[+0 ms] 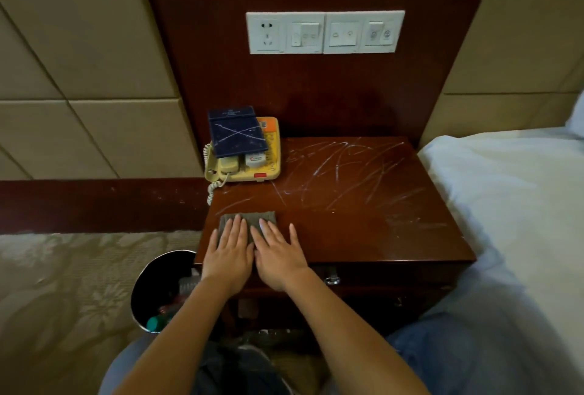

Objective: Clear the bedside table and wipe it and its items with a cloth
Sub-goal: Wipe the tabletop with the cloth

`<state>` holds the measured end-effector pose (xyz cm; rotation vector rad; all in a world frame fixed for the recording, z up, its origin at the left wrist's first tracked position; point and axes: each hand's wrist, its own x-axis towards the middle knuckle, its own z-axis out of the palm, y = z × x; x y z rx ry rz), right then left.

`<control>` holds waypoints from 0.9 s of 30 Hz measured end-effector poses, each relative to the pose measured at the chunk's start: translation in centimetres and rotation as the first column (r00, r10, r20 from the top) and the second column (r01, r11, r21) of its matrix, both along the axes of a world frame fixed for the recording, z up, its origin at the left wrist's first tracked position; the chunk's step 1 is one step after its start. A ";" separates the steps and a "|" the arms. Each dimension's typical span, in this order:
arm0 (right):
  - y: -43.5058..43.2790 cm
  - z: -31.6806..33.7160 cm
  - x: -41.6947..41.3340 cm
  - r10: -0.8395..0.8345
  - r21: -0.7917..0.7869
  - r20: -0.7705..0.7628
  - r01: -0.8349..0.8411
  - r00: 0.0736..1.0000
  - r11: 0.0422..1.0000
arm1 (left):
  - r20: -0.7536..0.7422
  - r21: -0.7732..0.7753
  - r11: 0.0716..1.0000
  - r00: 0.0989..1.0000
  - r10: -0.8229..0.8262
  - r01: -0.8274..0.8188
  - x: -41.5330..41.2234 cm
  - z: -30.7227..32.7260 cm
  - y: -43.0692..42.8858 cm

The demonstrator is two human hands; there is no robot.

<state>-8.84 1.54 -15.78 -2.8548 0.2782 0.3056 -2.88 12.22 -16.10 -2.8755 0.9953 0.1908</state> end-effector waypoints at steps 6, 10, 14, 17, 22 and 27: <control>-11.3 -0.5 -10.4 -0.252 -0.031 0.022 0.253 0.967 0.967 | -0.037 -0.066 0.969 0.970 -0.242 0.239 -7.6 -0.1 -13.2; -18.2 -0.5 -18.0 -0.430 -0.128 0.000 0.426 0.903 0.895 | -0.079 -0.076 0.914 0.911 -0.404 0.399 -14.0 -0.2 -21.9; -22.3 0.3 -21.2 -0.501 -0.178 -0.065 0.484 0.863 0.857 | -0.119 -0.086 0.878 0.870 -0.478 0.471 -17.1 -0.1 -26.8; -23.7 0.8 -20.8 -0.537 -0.193 -0.084 0.515 0.840 0.835 | -0.128 -0.077 0.862 0.853 -0.506 0.501 -17.1 -0.2 -28.4; -23.1 1.4 -17.3 -0.569 -0.284 -0.112 0.523 0.814 0.804 | -0.125 -0.032 0.851 0.843 -0.523 0.524 -14.9 0.1 -28.4; -18.8 1.7 -13.2 -0.484 -0.293 -0.093 0.441 0.870 0.848 | -0.098 -0.002 0.886 0.882 -0.461 0.463 -10.8 0.2 -23.5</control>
